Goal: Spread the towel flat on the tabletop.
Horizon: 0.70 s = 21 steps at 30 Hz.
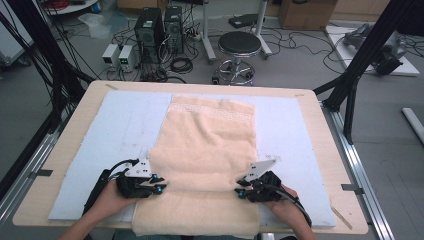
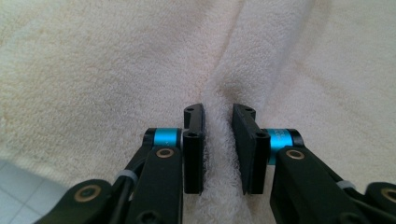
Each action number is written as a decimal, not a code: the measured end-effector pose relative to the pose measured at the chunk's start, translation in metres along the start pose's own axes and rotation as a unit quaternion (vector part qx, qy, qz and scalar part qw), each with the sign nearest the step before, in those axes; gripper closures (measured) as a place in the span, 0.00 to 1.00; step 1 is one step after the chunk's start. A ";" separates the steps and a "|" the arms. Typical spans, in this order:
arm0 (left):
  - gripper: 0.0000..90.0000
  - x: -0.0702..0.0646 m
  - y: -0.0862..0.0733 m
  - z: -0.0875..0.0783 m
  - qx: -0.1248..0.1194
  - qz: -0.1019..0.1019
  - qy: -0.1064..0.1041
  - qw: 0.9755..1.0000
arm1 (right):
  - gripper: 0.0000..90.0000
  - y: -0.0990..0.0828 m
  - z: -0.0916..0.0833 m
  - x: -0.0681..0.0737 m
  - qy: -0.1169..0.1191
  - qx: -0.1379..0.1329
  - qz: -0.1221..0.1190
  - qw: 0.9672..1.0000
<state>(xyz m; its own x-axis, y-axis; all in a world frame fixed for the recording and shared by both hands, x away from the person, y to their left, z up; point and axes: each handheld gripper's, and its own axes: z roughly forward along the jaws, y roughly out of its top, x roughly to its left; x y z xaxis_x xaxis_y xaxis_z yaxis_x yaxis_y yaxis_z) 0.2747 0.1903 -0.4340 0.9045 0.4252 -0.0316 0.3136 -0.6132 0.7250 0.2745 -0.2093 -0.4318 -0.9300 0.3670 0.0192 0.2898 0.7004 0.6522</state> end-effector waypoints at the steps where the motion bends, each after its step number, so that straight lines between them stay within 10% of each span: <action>1: 0.90 -0.002 0.000 -0.002 0.000 -0.003 -0.003 1.000 | 0.91 0.000 -0.001 0.001 0.005 0.002 -0.001 1.000; 8: 0.92 -0.045 -0.006 -0.050 -0.038 0.020 -0.025 0.999 | 0.92 0.002 -0.038 0.044 0.046 -0.019 -0.031 0.998; 12: 0.84 -0.067 -0.006 -0.075 -0.064 0.027 -0.033 0.997 | 0.72 0.010 -0.070 0.075 0.071 -0.041 -0.054 0.995; 16: 0.73 -0.059 -0.003 -0.073 -0.071 0.025 -0.014 0.997 | 0.71 0.017 -0.076 0.066 0.034 -0.047 -0.053 0.997; 21: 0.70 -0.034 -0.007 -0.045 -0.060 0.001 -0.005 0.998 | 0.70 0.011 -0.040 0.037 -0.002 -0.025 -0.031 0.999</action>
<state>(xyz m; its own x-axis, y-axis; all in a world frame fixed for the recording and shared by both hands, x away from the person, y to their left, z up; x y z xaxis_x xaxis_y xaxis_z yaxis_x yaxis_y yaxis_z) 0.2289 0.2100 -0.4072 0.9085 0.4163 -0.0368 0.2751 -0.5294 0.8025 0.2345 -0.2126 -0.3936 -0.9452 0.3254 -0.0254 0.2194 0.6910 0.6887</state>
